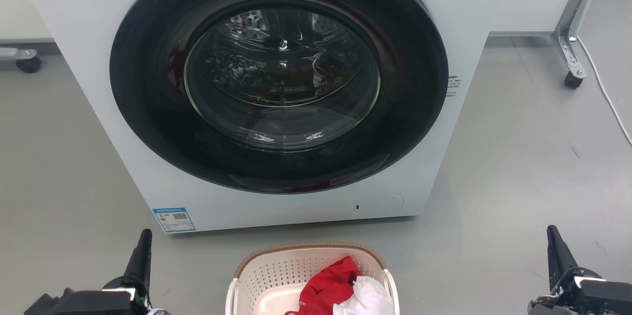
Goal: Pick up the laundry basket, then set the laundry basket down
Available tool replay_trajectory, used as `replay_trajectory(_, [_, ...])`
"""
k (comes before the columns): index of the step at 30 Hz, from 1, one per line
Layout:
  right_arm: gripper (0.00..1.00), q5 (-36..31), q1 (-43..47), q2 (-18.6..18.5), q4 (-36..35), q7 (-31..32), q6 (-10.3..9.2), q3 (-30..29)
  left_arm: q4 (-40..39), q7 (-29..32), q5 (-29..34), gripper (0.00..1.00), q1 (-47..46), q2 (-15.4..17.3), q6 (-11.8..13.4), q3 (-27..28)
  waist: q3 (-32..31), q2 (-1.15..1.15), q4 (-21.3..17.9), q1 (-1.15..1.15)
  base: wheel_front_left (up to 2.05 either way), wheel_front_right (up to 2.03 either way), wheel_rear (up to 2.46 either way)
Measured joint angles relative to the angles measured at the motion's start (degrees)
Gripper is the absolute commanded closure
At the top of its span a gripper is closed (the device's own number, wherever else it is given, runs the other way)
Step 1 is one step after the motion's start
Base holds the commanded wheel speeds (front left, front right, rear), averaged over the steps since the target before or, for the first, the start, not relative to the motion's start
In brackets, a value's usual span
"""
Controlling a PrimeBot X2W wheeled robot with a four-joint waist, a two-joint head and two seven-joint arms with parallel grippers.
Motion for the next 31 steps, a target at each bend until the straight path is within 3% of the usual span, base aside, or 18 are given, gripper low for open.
replay_trajectory(31, [1.0, 0.07, 0.0, 0.01, 0.0, 0.0, 0.0, 0.0, 0.02, 0.0, 0.0, 1.0, 0.0, -0.01, 0.0, -0.01, 0.0, 0.0, 0.0, 0.0, 0.0, 0.0, 0.0])
